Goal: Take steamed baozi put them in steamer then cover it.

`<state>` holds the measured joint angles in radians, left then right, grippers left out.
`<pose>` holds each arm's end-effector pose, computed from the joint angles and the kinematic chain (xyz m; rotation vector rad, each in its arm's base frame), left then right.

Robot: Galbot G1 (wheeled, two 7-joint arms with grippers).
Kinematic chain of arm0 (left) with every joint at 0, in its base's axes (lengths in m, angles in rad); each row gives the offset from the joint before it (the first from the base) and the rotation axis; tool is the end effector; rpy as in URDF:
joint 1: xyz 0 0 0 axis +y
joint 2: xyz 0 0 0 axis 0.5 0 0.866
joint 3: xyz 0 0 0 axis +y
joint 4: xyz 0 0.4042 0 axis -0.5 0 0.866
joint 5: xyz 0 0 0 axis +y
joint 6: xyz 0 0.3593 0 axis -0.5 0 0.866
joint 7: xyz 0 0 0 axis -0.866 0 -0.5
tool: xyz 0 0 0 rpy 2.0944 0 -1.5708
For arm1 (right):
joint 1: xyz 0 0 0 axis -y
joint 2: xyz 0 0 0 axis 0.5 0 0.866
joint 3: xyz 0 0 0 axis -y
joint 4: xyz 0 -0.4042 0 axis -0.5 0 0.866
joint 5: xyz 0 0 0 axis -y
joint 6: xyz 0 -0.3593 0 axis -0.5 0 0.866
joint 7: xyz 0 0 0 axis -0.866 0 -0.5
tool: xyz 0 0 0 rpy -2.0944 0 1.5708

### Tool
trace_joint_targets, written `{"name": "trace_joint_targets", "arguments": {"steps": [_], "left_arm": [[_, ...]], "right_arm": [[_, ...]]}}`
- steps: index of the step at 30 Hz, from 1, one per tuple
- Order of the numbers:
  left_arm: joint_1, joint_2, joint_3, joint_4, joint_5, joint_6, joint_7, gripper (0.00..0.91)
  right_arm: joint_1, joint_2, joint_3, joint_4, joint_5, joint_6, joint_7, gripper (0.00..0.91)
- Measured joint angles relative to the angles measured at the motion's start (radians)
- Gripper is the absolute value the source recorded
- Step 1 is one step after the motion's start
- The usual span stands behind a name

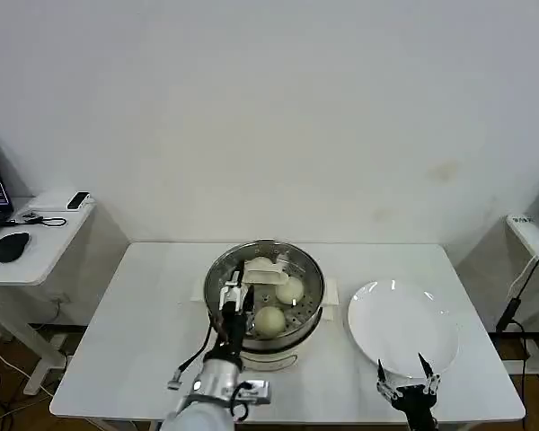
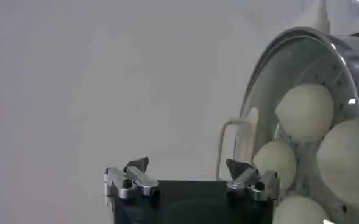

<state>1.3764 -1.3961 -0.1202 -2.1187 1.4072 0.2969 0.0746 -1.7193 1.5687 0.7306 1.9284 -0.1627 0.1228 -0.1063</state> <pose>0.1911 -0.0808 -0.3133 0.1294 2.3065 1.9098 0.0845 -0.0698 -0.4229 -0.0469 -2.8969 0.3830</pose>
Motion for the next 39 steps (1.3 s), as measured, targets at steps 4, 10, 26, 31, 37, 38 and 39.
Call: {"name": "trace_joint_targets", "arguments": {"steps": [4,10,26,31,37,38,39], "left_arm": [[0.018,0.020,-0.065,0.007,-0.123,-0.055,-0.103,0.907],[0.042,0.065,-0.217,0.086,-0.449,-0.231,-0.234,0.907],[0.202,0.122,-0.470,0.214,-1.392,-0.478,-0.266,0.907],[0.251,0.120,-0.488,0.211,-1.500,-0.491,-0.258,0.907],[0.290,0.121,-0.513,0.215,-1.573,-0.506,-0.241,0.907],[0.297,0.123,-0.518,0.213,-1.579,-0.506,-0.238,0.907],[0.304,0.124,-0.523,0.211,-1.586,-0.506,-0.234,0.907]], "right_arm": [[-0.006,-0.011,-0.003,0.008,0.011,0.009,0.000,0.907],[-0.015,-0.028,-0.007,0.024,0.027,0.022,0.001,0.907],[-0.054,-0.157,-0.038,0.052,0.133,0.028,0.011,0.907],[-0.067,-0.229,-0.057,0.069,0.200,0.002,0.027,0.907],[-0.082,-0.301,-0.075,0.088,0.252,-0.023,0.045,0.907],[-0.084,-0.309,-0.080,0.091,0.259,-0.026,0.047,0.907],[-0.085,-0.317,-0.085,0.094,0.265,-0.029,0.049,0.907]]}}
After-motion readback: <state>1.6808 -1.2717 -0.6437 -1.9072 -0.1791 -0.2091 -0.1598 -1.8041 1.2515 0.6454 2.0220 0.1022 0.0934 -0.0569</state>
